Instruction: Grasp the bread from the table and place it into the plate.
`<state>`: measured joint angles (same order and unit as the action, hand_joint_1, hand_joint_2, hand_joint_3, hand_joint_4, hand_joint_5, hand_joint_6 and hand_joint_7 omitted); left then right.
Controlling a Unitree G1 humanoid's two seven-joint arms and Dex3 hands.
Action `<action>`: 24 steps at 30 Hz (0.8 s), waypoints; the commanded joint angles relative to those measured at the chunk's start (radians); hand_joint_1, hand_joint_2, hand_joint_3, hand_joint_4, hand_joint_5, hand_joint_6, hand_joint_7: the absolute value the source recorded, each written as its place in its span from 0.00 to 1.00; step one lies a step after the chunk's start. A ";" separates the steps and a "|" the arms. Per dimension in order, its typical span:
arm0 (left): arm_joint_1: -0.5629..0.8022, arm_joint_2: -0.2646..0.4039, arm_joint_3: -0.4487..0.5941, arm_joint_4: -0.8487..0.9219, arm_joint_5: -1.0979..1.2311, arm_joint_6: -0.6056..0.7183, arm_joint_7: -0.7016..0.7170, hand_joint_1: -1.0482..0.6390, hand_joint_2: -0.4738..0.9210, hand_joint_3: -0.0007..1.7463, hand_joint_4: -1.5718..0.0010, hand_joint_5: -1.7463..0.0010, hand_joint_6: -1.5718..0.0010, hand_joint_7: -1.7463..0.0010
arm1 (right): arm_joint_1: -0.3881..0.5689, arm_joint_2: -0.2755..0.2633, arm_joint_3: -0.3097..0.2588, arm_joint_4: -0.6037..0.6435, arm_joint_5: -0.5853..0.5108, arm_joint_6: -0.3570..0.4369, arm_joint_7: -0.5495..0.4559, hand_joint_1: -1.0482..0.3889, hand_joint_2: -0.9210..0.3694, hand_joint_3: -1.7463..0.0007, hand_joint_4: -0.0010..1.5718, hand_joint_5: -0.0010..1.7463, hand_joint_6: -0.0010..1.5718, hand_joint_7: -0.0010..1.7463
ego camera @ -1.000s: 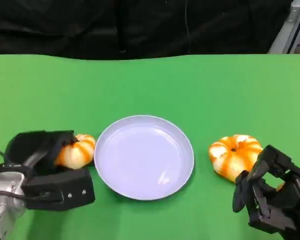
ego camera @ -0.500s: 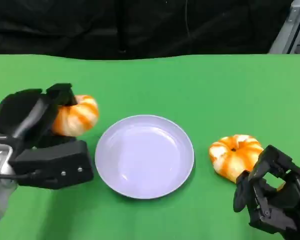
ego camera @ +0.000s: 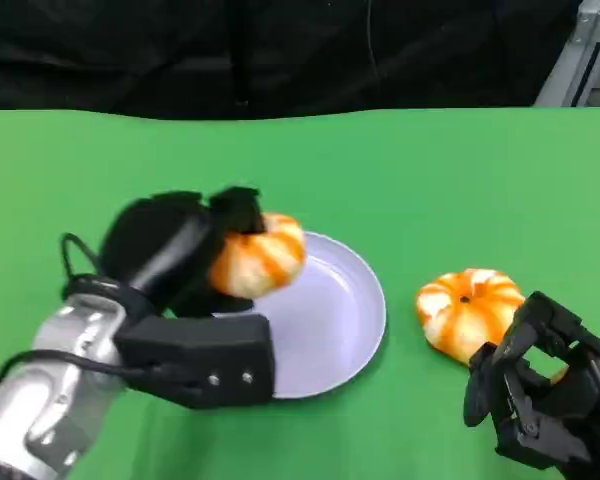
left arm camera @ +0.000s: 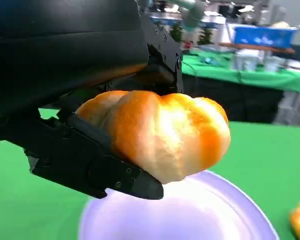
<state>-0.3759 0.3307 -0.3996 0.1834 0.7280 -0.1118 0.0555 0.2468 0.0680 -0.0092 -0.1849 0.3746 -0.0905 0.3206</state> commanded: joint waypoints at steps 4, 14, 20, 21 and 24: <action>-0.028 -0.034 -0.026 0.073 0.005 -0.044 0.007 0.56 0.99 0.18 0.52 0.00 0.58 0.11 | 0.002 -0.001 0.001 -0.013 0.003 -0.005 -0.008 0.62 0.36 0.26 0.56 1.00 0.44 0.93; -0.060 -0.019 -0.049 0.226 0.019 -0.148 0.030 0.24 1.00 0.18 0.60 0.92 0.53 0.95 | 0.006 -0.004 0.001 -0.024 0.011 0.010 -0.011 0.63 0.37 0.26 0.56 1.00 0.44 0.94; -0.067 0.004 -0.061 0.250 0.016 -0.145 -0.045 0.06 1.00 0.28 0.86 1.00 0.75 1.00 | 0.005 -0.006 0.002 -0.023 0.012 0.007 -0.013 0.63 0.37 0.26 0.56 1.00 0.45 0.94; -0.067 0.009 -0.063 0.252 0.013 -0.139 -0.072 0.03 1.00 0.31 0.93 1.00 0.81 1.00 | 0.005 -0.007 0.003 -0.022 0.012 0.006 -0.012 0.63 0.37 0.25 0.56 1.00 0.45 0.94; -0.065 0.001 -0.043 0.278 -0.044 -0.132 -0.134 0.00 1.00 0.36 0.99 1.00 0.90 1.00 | 0.003 -0.006 0.001 -0.016 0.011 -0.004 -0.009 0.63 0.38 0.25 0.56 1.00 0.45 0.94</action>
<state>-0.4277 0.3179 -0.4614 0.4379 0.7277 -0.2543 -0.0314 0.2475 0.0696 -0.0029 -0.1908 0.3839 -0.0877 0.3131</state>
